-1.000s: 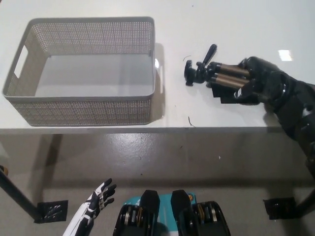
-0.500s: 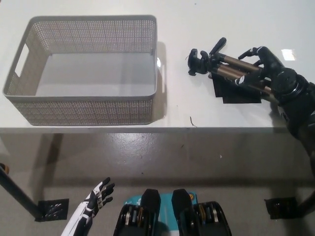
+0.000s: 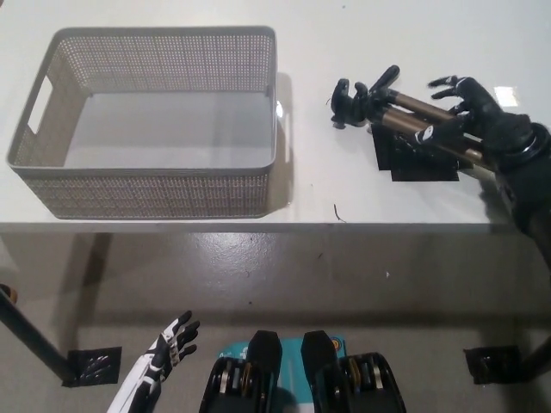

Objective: The robot uses its right hand to pick the tripod on the desk and places it into a rectangular container on the left.

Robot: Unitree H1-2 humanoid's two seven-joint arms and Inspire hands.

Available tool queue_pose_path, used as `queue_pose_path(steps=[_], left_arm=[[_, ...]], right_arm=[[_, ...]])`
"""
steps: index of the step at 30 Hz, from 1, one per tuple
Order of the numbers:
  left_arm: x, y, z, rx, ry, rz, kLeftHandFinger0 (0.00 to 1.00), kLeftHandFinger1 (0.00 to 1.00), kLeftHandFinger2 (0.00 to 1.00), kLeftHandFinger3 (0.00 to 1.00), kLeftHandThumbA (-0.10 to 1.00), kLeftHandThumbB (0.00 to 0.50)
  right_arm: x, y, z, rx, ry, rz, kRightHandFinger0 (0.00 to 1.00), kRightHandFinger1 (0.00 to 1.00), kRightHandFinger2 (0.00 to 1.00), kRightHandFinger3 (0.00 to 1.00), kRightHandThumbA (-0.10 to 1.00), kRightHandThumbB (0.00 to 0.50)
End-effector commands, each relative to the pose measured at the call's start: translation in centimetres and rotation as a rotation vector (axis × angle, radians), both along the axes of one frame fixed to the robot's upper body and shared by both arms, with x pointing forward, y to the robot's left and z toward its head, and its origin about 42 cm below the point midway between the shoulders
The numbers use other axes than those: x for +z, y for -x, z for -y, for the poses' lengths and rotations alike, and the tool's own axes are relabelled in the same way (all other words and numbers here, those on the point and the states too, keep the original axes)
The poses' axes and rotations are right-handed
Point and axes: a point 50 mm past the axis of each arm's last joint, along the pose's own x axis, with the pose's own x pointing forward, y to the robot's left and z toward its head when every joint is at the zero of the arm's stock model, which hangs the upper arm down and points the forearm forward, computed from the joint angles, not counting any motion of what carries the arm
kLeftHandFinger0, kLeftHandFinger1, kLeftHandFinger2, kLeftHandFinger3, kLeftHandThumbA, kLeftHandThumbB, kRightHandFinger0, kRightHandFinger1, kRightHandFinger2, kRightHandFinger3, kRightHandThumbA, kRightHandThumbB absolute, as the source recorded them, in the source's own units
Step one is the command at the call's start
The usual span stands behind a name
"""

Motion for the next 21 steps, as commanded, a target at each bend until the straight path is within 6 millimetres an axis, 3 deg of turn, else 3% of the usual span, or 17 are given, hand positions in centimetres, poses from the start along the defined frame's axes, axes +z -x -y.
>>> queue_pose_path(steps=[1, 2, 3, 4, 5, 6, 7, 8, 10, 11, 13, 15, 19, 21], left_arm=[[0.4, 0.3, -0.4, 0.014, 0.019, 0.049, 1.00, 1.00, 1.00, 1.00, 1.00, 0.307], [0.4, 0.3, -0.4, 0.011, 0.020, 0.048, 1.00, 1.00, 1.00, 1.00, 1.00, 0.299], [0.4, 0.5, -0.4, 0.012, 0.020, 0.048, 1.00, 1.00, 1.00, 1.00, 1.00, 0.283], [0.3, 0.5, -0.5, 0.011, 0.020, 0.051, 1.00, 1.00, 1.00, 1.00, 1.00, 0.274], [0.3, 0.5, -0.5, 0.011, 0.019, 0.052, 1.00, 1.00, 1.00, 1.00, 1.00, 0.266], [0.3, 0.5, -0.5, 0.012, 0.017, 0.052, 1.00, 1.00, 1.00, 1.00, 1.00, 0.265], [0.4, 0.6, -0.5, 0.011, 0.011, 0.050, 1.00, 1.00, 1.00, 1.00, 1.00, 0.280], [0.4, 0.6, -0.5, 0.014, 0.006, 0.047, 1.00, 1.00, 1.00, 1.00, 1.00, 0.296], [0.3, 0.7, -0.4, 0.022, 0.009, 0.041, 1.00, 1.00, 1.00, 1.00, 1.00, 0.307], [0.2, 0.7, -0.5, 0.022, 0.010, 0.043, 1.00, 1.00, 1.00, 1.00, 1.00, 0.324], [0.1, 0.7, -0.6, 0.021, 0.019, 0.046, 1.00, 1.00, 1.00, 1.00, 1.00, 0.329], [0.0, 0.5, -0.6, 0.015, 0.017, 0.049, 1.00, 1.00, 1.00, 1.00, 1.00, 0.333], [0.3, 0.4, -0.7, 0.023, 0.026, 0.048, 1.00, 1.00, 1.00, 1.00, 1.00, 0.327], [0.2, 0.5, -0.5, 0.023, 0.033, 0.050, 1.00, 1.00, 1.00, 1.00, 1.00, 0.316]], right_arm=[[-0.8, 0.4, -0.3, -0.018, -0.387, -0.253, 0.00, 0.00, 0.49, 0.80, -0.10, 0.141], [-0.5, 0.4, -0.3, -0.023, -0.486, -0.266, 0.00, 0.00, 0.49, 0.74, -0.10, 0.129], [-0.3, 0.4, -0.2, -0.030, -0.619, -0.266, 0.00, 0.00, 0.51, 0.50, -0.10, 0.151], [0.1, 0.3, -0.2, -0.030, -0.711, -0.264, 0.00, 0.00, 0.50, 0.37, -0.10, 0.167], [0.4, 0.2, -0.1, -0.029, -0.764, -0.260, 0.00, 0.00, 0.47, 0.27, -0.10, 0.180], [0.9, 0.1, 0.0, -0.027, -0.812, -0.255, 0.00, 0.00, 0.45, 0.26, -0.10, 0.184], [1.4, 0.0, 0.1, -0.026, -0.865, -0.242, 0.00, 0.00, 0.45, 0.16, -0.10, 0.189], [2.0, -0.2, 0.2, -0.016, -0.915, -0.226, 0.00, 0.00, 0.47, 0.28, -0.10, 0.173], [3.0, -0.4, 0.2, -0.005, -1.031, -0.204, 0.00, 0.00, 0.50, 0.47, -0.10, 0.185], [3.4, -0.5, 0.2, -0.009, -1.054, -0.199, 0.00, 0.00, 0.46, 0.46, -0.10, 0.209], [4.6, -0.9, 0.1, -0.053, -1.190, -0.187, 0.00, 0.00, 0.44, 1.00, -0.10, 0.217], [5.7, -1.2, 0.2, -0.066, -1.224, -0.163, 0.00, 0.00, 0.39, 1.00, -0.10, 0.210], [8.5, -1.7, -0.2, -0.010, -1.279, -0.098, 0.00, 0.00, 0.53, 1.00, -0.10, 0.123], [8.9, -1.8, -0.1, -0.024, -1.275, -0.091, 0.00, 0.00, 0.51, 1.00, -0.10, 0.137]])
